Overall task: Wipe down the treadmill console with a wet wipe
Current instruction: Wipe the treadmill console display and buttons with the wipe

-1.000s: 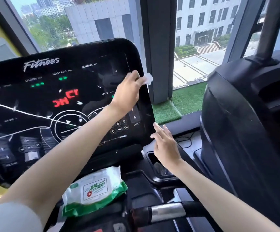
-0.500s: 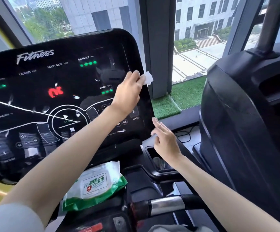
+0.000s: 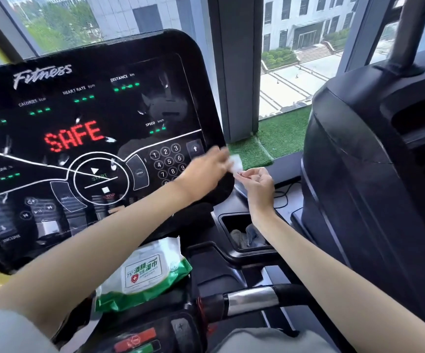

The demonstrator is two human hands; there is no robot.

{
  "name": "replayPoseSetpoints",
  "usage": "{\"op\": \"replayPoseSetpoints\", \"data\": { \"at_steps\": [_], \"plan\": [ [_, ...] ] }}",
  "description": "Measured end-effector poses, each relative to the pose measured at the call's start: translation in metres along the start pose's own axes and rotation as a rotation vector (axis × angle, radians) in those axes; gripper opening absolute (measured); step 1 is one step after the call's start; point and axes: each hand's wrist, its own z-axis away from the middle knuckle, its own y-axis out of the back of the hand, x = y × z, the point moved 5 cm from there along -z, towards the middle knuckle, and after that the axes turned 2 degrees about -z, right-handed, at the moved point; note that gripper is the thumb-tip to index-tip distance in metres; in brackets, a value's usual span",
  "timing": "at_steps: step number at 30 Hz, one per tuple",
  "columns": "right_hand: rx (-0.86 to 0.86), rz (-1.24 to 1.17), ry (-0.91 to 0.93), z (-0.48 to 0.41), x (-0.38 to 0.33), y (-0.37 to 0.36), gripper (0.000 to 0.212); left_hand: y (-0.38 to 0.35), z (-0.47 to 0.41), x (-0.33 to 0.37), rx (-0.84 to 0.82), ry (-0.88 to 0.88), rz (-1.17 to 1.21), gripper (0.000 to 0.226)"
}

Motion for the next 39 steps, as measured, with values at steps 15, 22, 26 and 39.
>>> {"op": "replayPoseSetpoints", "data": {
  "at_steps": [15, 22, 26, 39],
  "plan": [
    [-0.172, 0.319, 0.216, 0.004, -0.005, -0.011, 0.052, -0.025, 0.021, 0.012, -0.376, -0.377, -0.154, 0.019],
    [-0.197, 0.249, 0.139, 0.003, -0.002, -0.013, 0.059, -0.029, 0.025, 0.023, -0.329, -0.372, -0.159, 0.015],
    [-0.181, 0.248, 0.116, -0.001, -0.001, -0.011, 0.05, -0.016, 0.01, 0.015, -0.255, -0.259, -0.152, 0.015],
    [-0.192, 0.31, 0.177, 0.002, -0.007, -0.015, 0.05, -0.015, 0.008, 0.017, -0.278, -0.189, -0.136, 0.022]
  ]
}}
